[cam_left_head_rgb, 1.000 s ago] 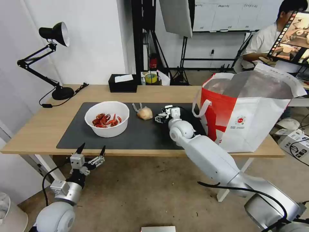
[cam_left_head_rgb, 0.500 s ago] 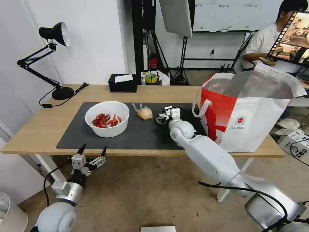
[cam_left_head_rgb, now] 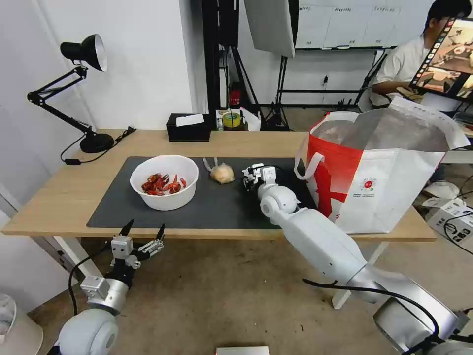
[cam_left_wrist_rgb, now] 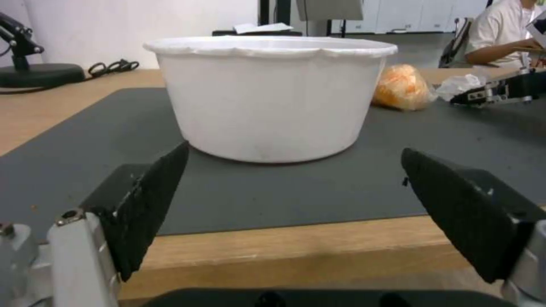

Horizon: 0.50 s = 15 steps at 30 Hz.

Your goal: Pick up the trash from the table and place it into the takeout bag.

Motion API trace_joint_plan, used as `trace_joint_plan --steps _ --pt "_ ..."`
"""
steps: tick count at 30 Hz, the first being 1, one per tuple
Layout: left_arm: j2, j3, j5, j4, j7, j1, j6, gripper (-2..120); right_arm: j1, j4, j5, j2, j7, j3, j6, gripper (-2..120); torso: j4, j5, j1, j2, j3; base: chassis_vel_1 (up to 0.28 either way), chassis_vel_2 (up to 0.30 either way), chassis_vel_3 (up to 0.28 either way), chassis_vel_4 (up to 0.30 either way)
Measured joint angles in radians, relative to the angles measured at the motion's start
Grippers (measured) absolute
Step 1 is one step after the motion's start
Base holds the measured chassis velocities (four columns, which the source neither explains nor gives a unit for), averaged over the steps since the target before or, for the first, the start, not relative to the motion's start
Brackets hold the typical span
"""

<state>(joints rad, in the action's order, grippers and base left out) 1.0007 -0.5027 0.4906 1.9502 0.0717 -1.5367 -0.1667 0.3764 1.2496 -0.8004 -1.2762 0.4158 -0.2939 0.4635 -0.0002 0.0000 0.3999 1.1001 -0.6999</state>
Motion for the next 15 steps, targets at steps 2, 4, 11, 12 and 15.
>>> trace_joint_plan --steps 2,4,11,12,15 --pt "0.001 0.001 0.000 0.000 0.000 0.000 0.000 100 0.002 0.003 0.001 0.002 0.001 0.000 -0.001 11 0.0000 0.0000 0.000 0.000 0.000 0.000 0.000 0.000 0.000" --pt "0.003 0.002 0.000 0.001 0.000 -0.001 0.000 100 0.005 0.009 0.002 0.004 0.003 0.001 -0.001 6 0.0000 0.0000 0.000 0.000 0.000 0.000 0.000 0.000 0.000" --pt "0.003 0.002 0.000 0.005 0.000 -0.001 -0.001 100 0.027 0.054 0.031 0.027 0.007 0.015 -0.034 0 0.0001 0.0000 0.000 0.000 0.000 0.000 0.000 0.000 0.000" --pt "0.003 0.002 0.000 0.006 0.000 -0.002 -0.001 100 0.033 0.069 0.041 0.034 0.007 0.017 -0.046 0 0.0001 0.0000 0.000 0.000 0.000 0.000 0.000 0.000 0.000" --pt "0.003 0.002 0.000 0.010 0.000 -0.002 -0.001 100 0.052 0.120 0.070 0.058 0.008 0.027 -0.083 0 0.0001 0.0001 0.000 0.000 0.000 0.000 0.000 0.000 0.000"
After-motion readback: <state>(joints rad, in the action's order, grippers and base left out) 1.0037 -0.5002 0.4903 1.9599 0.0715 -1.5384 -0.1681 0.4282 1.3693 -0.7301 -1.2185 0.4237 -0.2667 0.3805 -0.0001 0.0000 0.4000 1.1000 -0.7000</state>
